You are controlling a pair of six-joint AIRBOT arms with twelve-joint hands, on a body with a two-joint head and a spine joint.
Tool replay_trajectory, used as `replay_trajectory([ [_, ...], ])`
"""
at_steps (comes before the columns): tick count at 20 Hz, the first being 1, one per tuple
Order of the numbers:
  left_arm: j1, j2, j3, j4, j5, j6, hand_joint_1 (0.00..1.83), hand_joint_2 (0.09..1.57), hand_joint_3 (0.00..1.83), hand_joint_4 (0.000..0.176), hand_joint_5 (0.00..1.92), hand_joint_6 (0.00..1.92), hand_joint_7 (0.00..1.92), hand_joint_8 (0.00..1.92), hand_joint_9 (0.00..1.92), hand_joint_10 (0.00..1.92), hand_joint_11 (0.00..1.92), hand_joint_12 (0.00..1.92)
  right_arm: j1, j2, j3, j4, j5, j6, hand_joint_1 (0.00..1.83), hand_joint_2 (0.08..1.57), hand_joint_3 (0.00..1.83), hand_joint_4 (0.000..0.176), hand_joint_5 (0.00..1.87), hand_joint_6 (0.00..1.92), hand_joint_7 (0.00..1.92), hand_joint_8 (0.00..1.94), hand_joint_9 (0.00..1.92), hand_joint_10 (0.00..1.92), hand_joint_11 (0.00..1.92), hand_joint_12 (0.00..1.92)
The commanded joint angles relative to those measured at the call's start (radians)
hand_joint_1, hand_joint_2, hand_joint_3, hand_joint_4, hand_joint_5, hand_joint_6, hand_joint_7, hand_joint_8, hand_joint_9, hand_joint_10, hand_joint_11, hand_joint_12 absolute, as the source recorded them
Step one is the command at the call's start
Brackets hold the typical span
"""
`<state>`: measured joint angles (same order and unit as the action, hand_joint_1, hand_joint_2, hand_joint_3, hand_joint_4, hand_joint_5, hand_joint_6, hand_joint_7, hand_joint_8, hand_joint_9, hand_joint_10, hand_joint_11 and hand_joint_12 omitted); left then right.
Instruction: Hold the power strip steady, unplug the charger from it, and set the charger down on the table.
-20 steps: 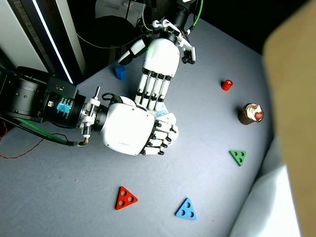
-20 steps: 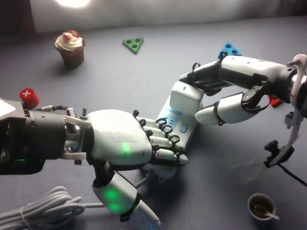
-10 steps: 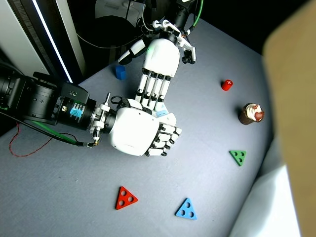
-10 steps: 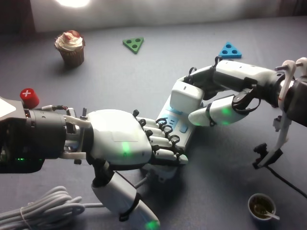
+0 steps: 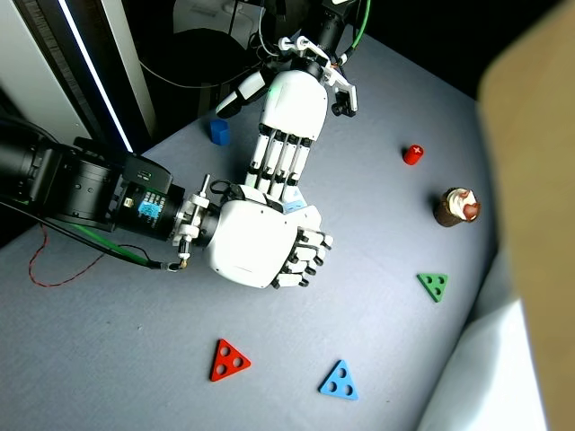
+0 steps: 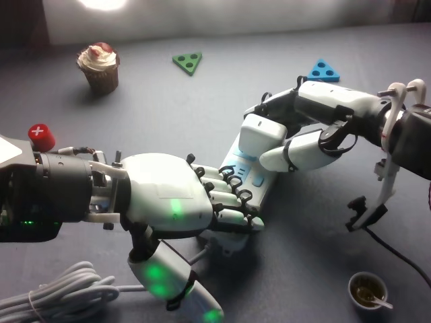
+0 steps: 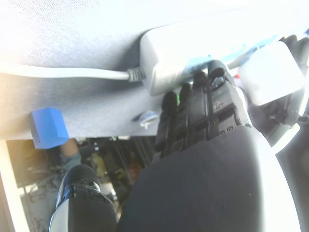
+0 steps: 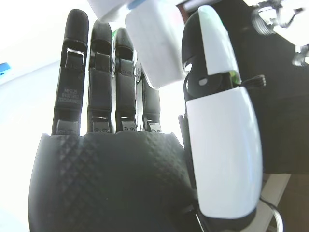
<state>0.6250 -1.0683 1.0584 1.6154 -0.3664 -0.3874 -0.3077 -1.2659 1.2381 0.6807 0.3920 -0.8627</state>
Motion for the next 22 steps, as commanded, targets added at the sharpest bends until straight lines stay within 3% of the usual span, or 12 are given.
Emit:
replay_trajectory([
  [1,-0.006,-0.009,-0.001,-0.006,-0.018,-0.006,0.00,0.94,0.00,0.000,0.11,0.00,0.12,0.00,0.11,0.00,0.09,0.04,0.014,0.008,0.003,-0.015,0.095,0.012,1.05,1.09,0.00,0.000,0.58,0.02,0.56,0.00,0.59,0.00,0.47,0.49],
  [3,-0.006,-0.010,-0.001,-0.006,-0.016,-0.006,0.00,0.95,0.00,0.000,0.11,0.00,0.12,0.00,0.11,0.00,0.10,0.04,0.020,-0.001,0.010,-0.015,0.095,0.013,1.09,1.08,0.00,0.000,0.68,0.01,0.61,0.01,0.61,0.01,0.47,0.48],
  [5,-0.006,-0.012,-0.001,-0.006,-0.016,-0.006,0.00,0.95,0.00,0.000,0.11,0.00,0.12,0.00,0.12,0.00,0.11,0.05,0.024,-0.009,0.014,-0.015,0.094,0.013,1.08,1.07,0.00,0.000,0.55,0.00,0.58,0.00,0.59,0.00,0.46,0.47],
  [19,-0.006,-0.018,-0.003,0.000,-0.014,-0.006,0.00,0.95,0.00,0.000,0.12,0.00,0.14,0.01,0.13,0.00,0.12,0.04,0.025,0.004,0.003,-0.015,0.094,0.013,1.11,1.05,0.00,0.000,0.60,0.00,0.62,0.00,0.63,0.00,0.51,0.48],
  [21,-0.006,-0.019,-0.003,0.000,-0.013,-0.006,0.00,0.95,0.00,0.000,0.12,0.00,0.13,0.00,0.11,0.00,0.11,0.04,0.021,0.007,0.003,-0.015,0.093,0.013,1.13,1.05,0.00,0.000,0.72,0.01,0.69,0.01,0.68,0.01,0.57,0.47],
  [22,-0.006,-0.019,-0.003,-0.001,-0.012,-0.006,0.00,0.95,0.00,0.000,0.12,0.00,0.13,0.00,0.12,0.00,0.12,0.04,0.020,0.008,0.003,-0.015,0.093,0.013,1.16,1.09,0.00,0.000,0.95,0.73,0.88,0.02,0.88,0.01,0.74,0.48],
])
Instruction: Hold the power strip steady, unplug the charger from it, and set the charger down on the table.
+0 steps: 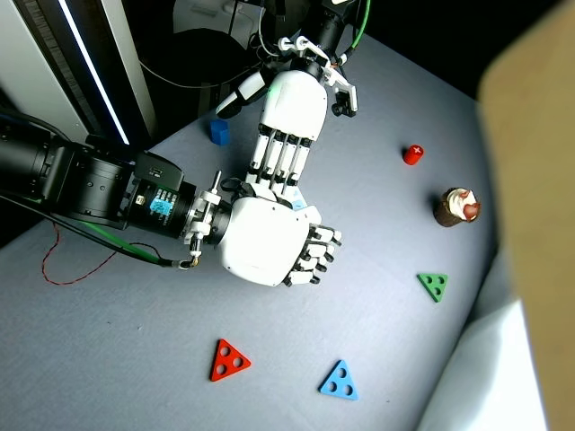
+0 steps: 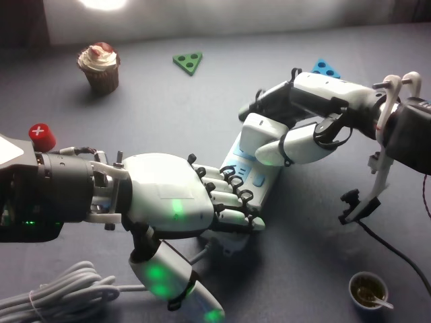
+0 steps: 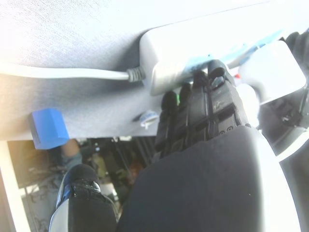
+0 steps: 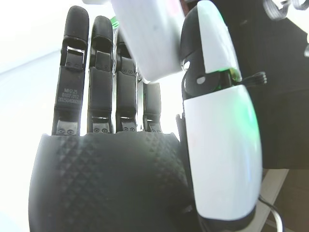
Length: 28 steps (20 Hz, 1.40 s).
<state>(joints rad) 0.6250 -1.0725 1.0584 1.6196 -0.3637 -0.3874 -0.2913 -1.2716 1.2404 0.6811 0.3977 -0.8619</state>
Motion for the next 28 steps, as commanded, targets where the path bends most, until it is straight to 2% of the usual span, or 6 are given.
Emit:
replay_trajectory([
  [1,-0.006,-0.014,-0.002,-0.006,-0.014,-0.006,0.00,0.95,0.00,0.000,0.11,0.00,0.12,0.00,0.11,0.00,0.10,0.03,0.003,0.013,0.001,-0.015,0.088,0.012,1.23,1.06,0.00,0.000,1.04,0.88,1.13,0.43,1.06,0.01,0.86,0.48],
  [2,-0.006,-0.014,-0.002,-0.007,-0.014,-0.006,0.00,0.94,0.00,0.000,0.11,0.00,0.12,0.00,0.12,0.00,0.11,0.04,0.003,0.013,0.001,-0.015,0.088,0.012,1.37,1.02,0.00,0.000,1.10,0.75,1.28,0.26,1.12,0.71,0.98,0.54],
  [4,-0.006,-0.014,-0.002,-0.007,-0.013,-0.006,0.00,0.95,0.00,0.000,0.13,0.01,0.15,0.01,0.14,0.01,0.13,0.04,0.004,0.013,0.002,-0.015,0.089,0.013,1.40,1.02,0.01,0.000,1.08,0.77,1.33,0.18,1.12,0.94,0.88,0.87],
  [6,-0.006,-0.014,-0.001,-0.007,-0.013,-0.006,0.00,0.95,0.00,0.000,0.13,0.01,0.13,0.00,0.13,0.00,0.13,0.04,0.003,0.013,0.002,-0.015,0.089,0.013,1.39,1.04,0.00,0.000,1.05,0.82,1.23,0.39,1.10,0.96,0.86,0.95],
  [11,-0.007,-0.014,0.000,-0.008,-0.011,-0.006,0.00,0.96,0.00,0.000,0.09,0.00,0.10,0.00,0.10,0.00,0.10,0.03,0.009,0.017,-0.001,-0.031,0.088,0.013,1.39,1.05,0.00,0.000,1.02,0.87,1.18,0.48,1.10,0.95,0.87,0.90],
  [28,0.021,-0.043,0.031,-0.062,-0.024,-0.053,0.00,0.95,0.00,0.000,0.13,0.00,0.14,0.00,0.14,0.00,0.13,0.03,0.080,0.036,0.003,-0.094,0.087,0.042,1.40,1.03,0.00,0.000,1.07,0.80,1.28,0.29,1.12,0.94,0.91,0.83],
])
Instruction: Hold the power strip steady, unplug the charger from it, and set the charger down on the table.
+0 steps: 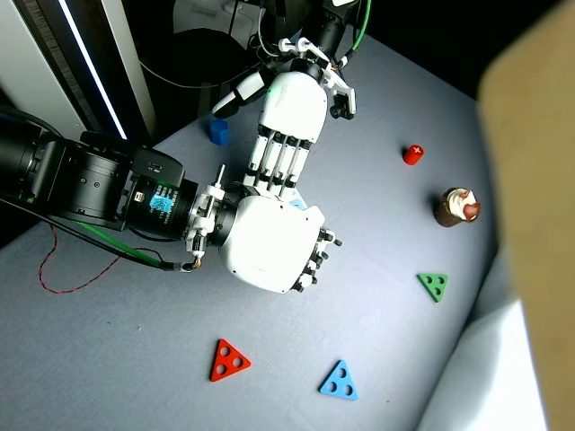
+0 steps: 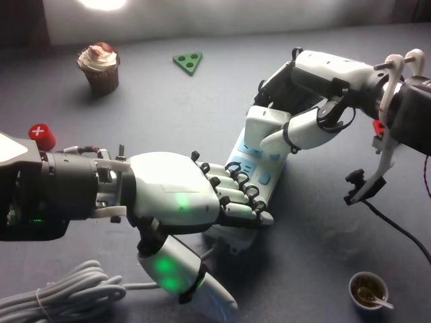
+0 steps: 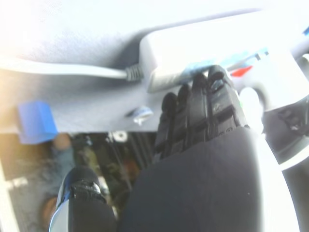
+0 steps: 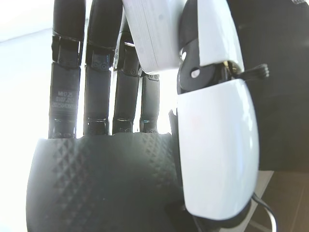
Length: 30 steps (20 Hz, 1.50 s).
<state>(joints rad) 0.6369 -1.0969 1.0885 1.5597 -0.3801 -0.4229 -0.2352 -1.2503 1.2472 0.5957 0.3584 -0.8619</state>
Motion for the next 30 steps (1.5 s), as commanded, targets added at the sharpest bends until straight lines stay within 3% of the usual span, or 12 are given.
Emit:
replay_trajectory([
  [1,0.012,-0.022,0.003,-0.002,-0.008,-0.022,0.00,0.95,0.00,0.000,0.13,0.00,0.14,0.00,0.14,0.01,0.14,0.04,0.024,0.014,-0.005,-0.008,0.126,0.042,1.40,1.03,0.00,0.000,1.06,0.81,1.28,0.27,1.11,0.95,0.91,0.83],
  [8,0.017,-0.025,0.006,0.017,-0.015,-0.032,0.00,0.95,0.00,0.000,0.13,0.00,0.14,0.01,0.14,0.01,0.13,0.03,0.024,0.017,-0.005,-0.008,0.126,0.042,1.40,1.02,0.00,0.000,1.11,0.75,1.33,0.16,1.11,0.94,0.92,0.82],
  [9,0.018,-0.025,0.006,0.019,-0.016,-0.034,0.00,0.95,0.00,0.000,0.11,0.00,0.12,0.00,0.12,0.00,0.12,0.03,0.025,0.017,-0.005,-0.008,0.126,0.042,1.40,1.03,0.00,0.000,1.11,0.74,1.24,0.33,1.12,0.92,0.92,0.81],
  [11,0.020,-0.025,0.006,0.026,-0.018,-0.040,0.00,0.96,0.00,0.000,0.11,0.00,0.12,0.00,0.12,0.00,0.12,0.02,0.031,0.020,-0.005,-0.008,0.125,0.042,1.39,1.03,0.00,0.000,1.09,0.77,1.21,0.40,1.12,0.93,0.92,0.79],
  [30,0.053,-0.046,0.019,0.036,-0.046,-0.044,0.00,0.95,0.00,0.000,0.13,0.01,0.14,0.00,0.13,0.00,0.13,0.02,0.084,0.043,0.008,-0.045,0.118,0.059,1.40,1.03,0.00,0.000,1.07,0.80,1.28,0.28,1.11,0.96,0.92,0.80],
])
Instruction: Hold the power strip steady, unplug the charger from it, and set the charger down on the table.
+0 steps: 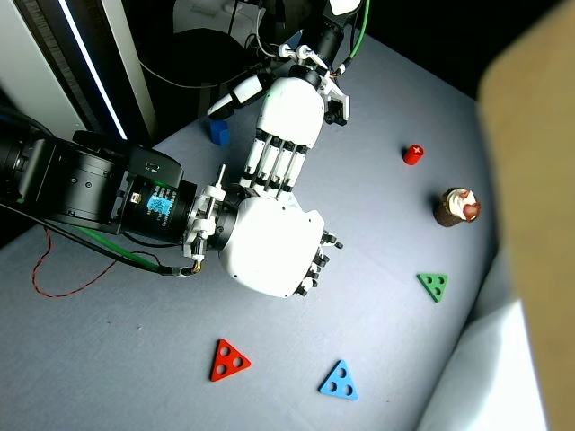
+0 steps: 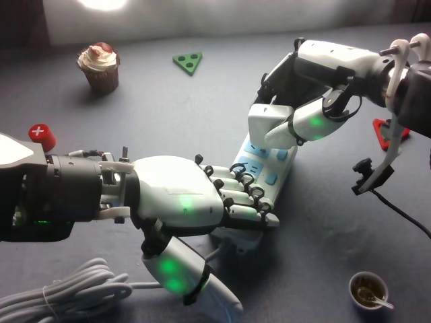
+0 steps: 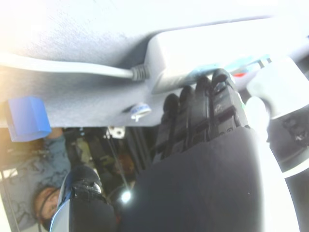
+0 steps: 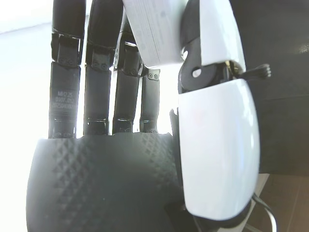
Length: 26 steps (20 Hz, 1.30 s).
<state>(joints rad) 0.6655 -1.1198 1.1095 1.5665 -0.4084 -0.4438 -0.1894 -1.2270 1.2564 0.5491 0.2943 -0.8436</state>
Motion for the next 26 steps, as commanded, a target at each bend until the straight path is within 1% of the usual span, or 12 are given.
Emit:
replay_trajectory([
  [1,0.025,-0.027,0.000,0.029,-0.019,-0.023,0.00,0.95,0.00,0.000,0.13,0.01,0.13,0.00,0.13,0.00,0.12,0.02,0.043,0.020,0.000,0.001,0.182,0.041,1.40,1.03,0.00,0.000,1.08,0.78,1.28,0.28,1.11,0.95,0.92,0.81],
  [3,0.025,-0.035,0.004,0.029,-0.019,-0.027,0.00,0.95,0.00,0.000,0.13,0.01,0.14,0.00,0.13,0.00,0.12,0.02,0.049,0.020,0.003,0.002,0.182,0.041,1.39,1.04,0.00,0.000,1.07,0.81,1.27,0.29,1.10,0.96,0.90,0.83],
  [4,0.024,-0.039,0.007,0.029,-0.021,-0.028,0.00,0.95,0.00,0.000,0.13,0.01,0.15,0.01,0.13,0.00,0.12,0.02,0.052,0.020,0.004,0.002,0.182,0.041,1.40,1.03,0.00,0.000,1.08,0.77,1.25,0.33,1.13,0.91,0.92,0.84],
  [6,0.024,-0.043,0.015,0.029,-0.025,-0.031,0.00,0.95,0.00,0.000,0.10,0.00,0.12,0.00,0.11,0.00,0.11,0.01,0.055,0.020,0.005,0.002,0.182,0.041,1.40,1.03,0.00,0.000,1.09,0.76,1.26,0.34,1.13,0.92,0.92,0.84],
  [9,0.024,-0.045,0.021,0.030,-0.032,-0.032,0.00,0.96,0.00,0.000,0.12,0.01,0.13,0.01,0.13,0.01,0.13,0.02,0.054,0.020,0.004,0.002,0.182,0.041,1.40,1.03,0.00,0.000,1.10,0.75,1.27,0.30,1.12,0.95,0.92,0.80],
  [10,0.024,-0.045,0.022,0.030,-0.032,-0.034,0.00,0.95,0.00,0.000,0.11,0.01,0.12,0.00,0.12,0.01,0.12,0.02,0.052,0.020,0.003,0.002,0.182,0.041,1.40,1.03,0.00,0.000,1.09,0.76,1.24,0.36,1.12,0.94,0.91,0.81],
  [13,0.025,-0.045,0.021,0.044,-0.036,-0.046,0.00,0.96,0.00,0.000,0.11,0.00,0.11,0.00,0.11,0.00,0.11,0.01,0.048,0.020,0.001,0.002,0.182,0.041,1.40,1.03,0.00,0.000,1.10,0.75,1.21,0.40,1.13,0.92,0.92,0.81],
  [16,0.025,-0.052,0.024,0.063,-0.040,-0.055,0.00,0.96,0.00,0.000,0.12,0.01,0.13,0.00,0.12,0.00,0.11,0.01,0.044,0.020,0.000,0.001,0.182,0.040,1.40,1.03,0.00,0.000,1.09,0.77,1.26,0.30,1.14,0.90,0.95,0.78],
  [20,0.025,-0.061,0.031,0.080,-0.046,-0.067,0.00,0.95,0.00,0.000,0.12,0.00,0.12,0.00,0.12,0.00,0.11,0.01,0.033,0.022,-0.005,0.001,0.183,0.037,1.40,1.02,0.00,0.000,1.10,0.75,1.26,0.30,1.15,0.89,0.95,0.77],
  [24,0.025,-0.057,0.033,0.083,-0.047,-0.067,0.00,0.95,0.00,0.000,0.12,0.01,0.12,0.01,0.11,0.01,0.11,0.01,0.024,0.026,-0.008,0.001,0.184,0.036,1.40,1.03,0.00,0.000,1.09,0.77,1.28,0.27,1.12,0.94,0.93,0.76],
  [26,0.025,-0.054,0.034,0.083,-0.047,-0.067,0.00,0.95,0.00,0.000,0.13,0.01,0.13,0.01,0.12,0.01,0.11,0.01,0.021,0.026,-0.006,0.001,0.187,0.036,1.40,1.03,0.00,0.000,1.09,0.77,1.28,0.27,1.12,0.94,0.94,0.76],
])
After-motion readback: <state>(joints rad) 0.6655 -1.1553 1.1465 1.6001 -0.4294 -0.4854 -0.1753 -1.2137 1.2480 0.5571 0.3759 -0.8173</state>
